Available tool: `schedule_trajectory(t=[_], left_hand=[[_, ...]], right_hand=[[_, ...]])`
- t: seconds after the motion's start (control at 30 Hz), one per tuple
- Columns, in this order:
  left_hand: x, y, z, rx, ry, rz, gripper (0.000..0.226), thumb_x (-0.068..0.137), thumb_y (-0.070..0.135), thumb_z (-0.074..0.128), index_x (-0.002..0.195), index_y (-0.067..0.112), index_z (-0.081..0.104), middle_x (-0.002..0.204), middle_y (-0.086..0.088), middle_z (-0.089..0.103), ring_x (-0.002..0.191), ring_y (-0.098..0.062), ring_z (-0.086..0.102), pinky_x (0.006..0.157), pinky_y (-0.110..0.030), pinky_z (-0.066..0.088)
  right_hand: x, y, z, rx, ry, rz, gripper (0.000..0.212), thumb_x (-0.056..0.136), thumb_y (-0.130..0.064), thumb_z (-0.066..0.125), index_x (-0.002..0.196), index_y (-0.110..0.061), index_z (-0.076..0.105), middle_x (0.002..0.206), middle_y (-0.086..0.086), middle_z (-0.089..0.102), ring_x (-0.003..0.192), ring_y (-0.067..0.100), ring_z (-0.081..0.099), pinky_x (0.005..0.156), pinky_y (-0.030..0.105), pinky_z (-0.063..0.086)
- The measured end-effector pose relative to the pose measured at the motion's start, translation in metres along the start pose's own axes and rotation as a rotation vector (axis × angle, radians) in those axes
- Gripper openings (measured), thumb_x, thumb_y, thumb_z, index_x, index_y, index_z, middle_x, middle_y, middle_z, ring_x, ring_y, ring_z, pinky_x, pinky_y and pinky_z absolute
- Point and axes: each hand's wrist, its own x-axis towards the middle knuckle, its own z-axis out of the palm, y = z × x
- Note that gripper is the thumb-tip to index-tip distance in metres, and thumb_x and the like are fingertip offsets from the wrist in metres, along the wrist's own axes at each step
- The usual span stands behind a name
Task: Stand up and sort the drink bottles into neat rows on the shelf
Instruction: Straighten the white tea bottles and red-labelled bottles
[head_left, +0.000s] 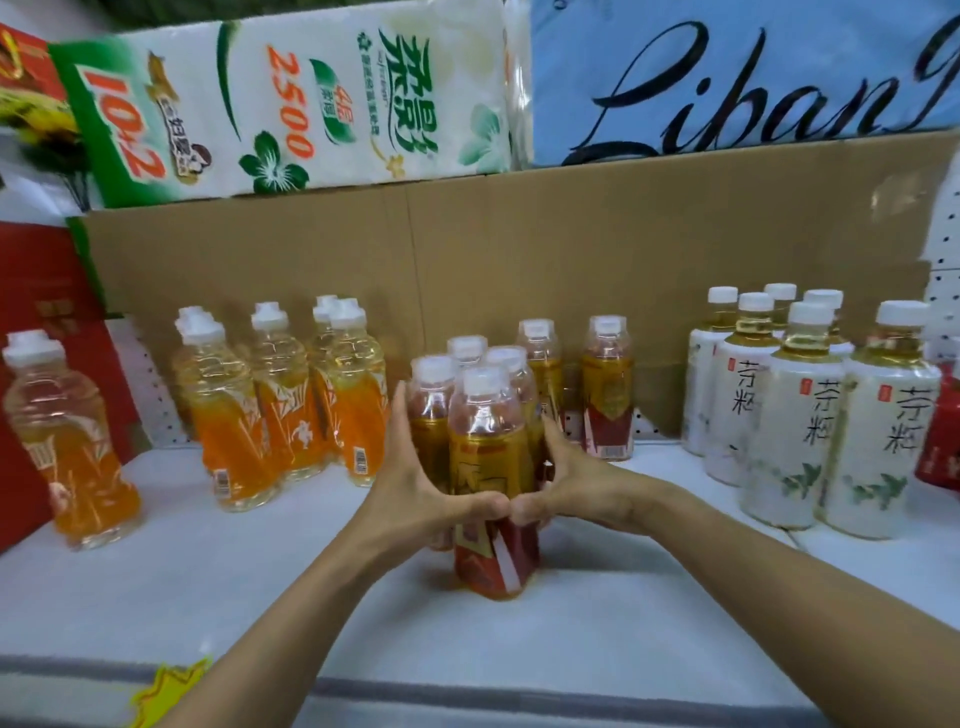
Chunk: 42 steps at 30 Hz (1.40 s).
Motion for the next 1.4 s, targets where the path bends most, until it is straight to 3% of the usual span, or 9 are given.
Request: schedule_trajectory(t=[0.13,0.27,0.43,0.6,0.7,0.8,1.0,1.13,1.4], left_hand=[[-0.006,-0.013,-0.036,-0.027,0.033,-0.037,0.148,0.038,0.063,0.093,0.147,0.058,-0.007,0.162,0.011,0.018,0.145,-0.018,0.03,0.111,-0.052,0.04],[-0.014,-0.017,-0.05,-0.011,0.064,-0.064,0.146,0.042,0.059,0.089,0.151,0.049,-0.009,0.162,0.012,0.014,0.144,-0.015,0.028,0.108,-0.036,0.037],[-0.029,-0.008,-0.046,0.077,0.095,-0.01,0.13,0.059,0.047,0.089,0.145,0.055,-0.009,0.163,0.015,0.006,0.144,-0.005,0.018,0.107,-0.025,0.026],[-0.044,0.019,-0.012,0.354,0.363,0.421,0.098,0.076,0.025,0.083,0.151,0.031,0.02,0.157,0.006,0.022,0.148,-0.008,0.018,0.119,-0.026,0.025],[-0.05,0.046,0.04,0.293,0.144,0.561,0.071,0.085,0.034,0.068,0.146,0.027,0.033,0.153,0.011,0.029,0.144,-0.001,0.024,0.116,-0.013,0.021],[-0.025,0.059,0.098,0.191,-0.094,0.322,0.076,0.091,0.035,0.065,0.151,0.033,0.019,0.158,0.02,0.007,0.144,0.005,0.01,0.106,0.0,0.008],[0.094,0.015,0.148,-0.138,0.139,-0.448,0.095,0.092,0.022,0.067,0.156,0.015,-0.003,0.162,-0.007,0.003,0.15,-0.03,0.008,0.122,-0.043,0.017],[0.116,-0.035,0.158,-0.143,0.214,-0.478,0.093,0.084,0.014,0.074,0.156,0.019,0.014,0.155,-0.009,0.025,0.141,-0.031,0.033,0.115,-0.047,0.034],[0.117,-0.053,0.154,-0.296,0.22,-0.407,0.083,0.081,0.004,0.074,0.149,0.024,0.029,0.142,-0.002,0.046,0.123,-0.02,0.052,0.103,-0.034,0.044]], right_hand=[[0.025,-0.005,0.029,0.05,0.008,-0.023,0.116,0.074,-0.023,0.083,0.148,-0.045,-0.004,0.122,-0.027,0.038,0.119,0.007,0.044,0.081,0.025,0.053],[0.035,-0.005,0.044,0.051,0.042,-0.036,0.112,0.072,-0.031,0.078,0.15,-0.039,-0.002,0.123,-0.029,0.035,0.124,0.003,0.034,0.076,0.004,0.043],[0.019,0.01,0.019,-0.093,0.09,0.034,0.101,0.071,-0.044,0.083,0.15,-0.042,0.021,0.142,-0.015,0.036,0.127,0.007,0.045,0.095,0.022,0.045],[-0.006,0.024,-0.024,-0.089,0.472,0.121,0.048,0.085,-0.022,0.073,0.13,-0.021,0.055,0.121,-0.001,0.06,0.102,0.017,0.064,0.082,0.033,0.059],[-0.003,0.04,-0.046,-0.09,0.737,0.159,0.051,0.087,-0.018,0.072,0.132,-0.013,0.049,0.122,0.004,0.058,0.105,0.023,0.06,0.076,0.034,0.057],[0.007,0.055,-0.061,-0.113,0.848,0.208,0.065,0.084,-0.022,0.075,0.134,-0.013,0.035,0.133,0.008,0.05,0.118,0.026,0.053,0.097,0.046,0.05],[0.039,0.055,-0.074,-0.248,0.964,0.237,0.095,0.073,-0.034,0.084,0.141,-0.012,0.022,0.144,0.01,0.032,0.132,0.028,0.037,0.103,0.038,0.037],[0.059,0.059,-0.079,-0.321,0.993,0.289,0.098,0.065,-0.042,0.088,0.134,-0.012,0.025,0.135,0.011,0.036,0.128,0.03,0.038,0.097,0.04,0.042],[0.045,0.067,-0.1,-0.027,0.782,0.219,0.078,0.08,-0.011,0.077,0.14,-0.014,0.028,0.129,0.004,0.049,0.121,0.027,0.051,0.1,0.043,0.046]])
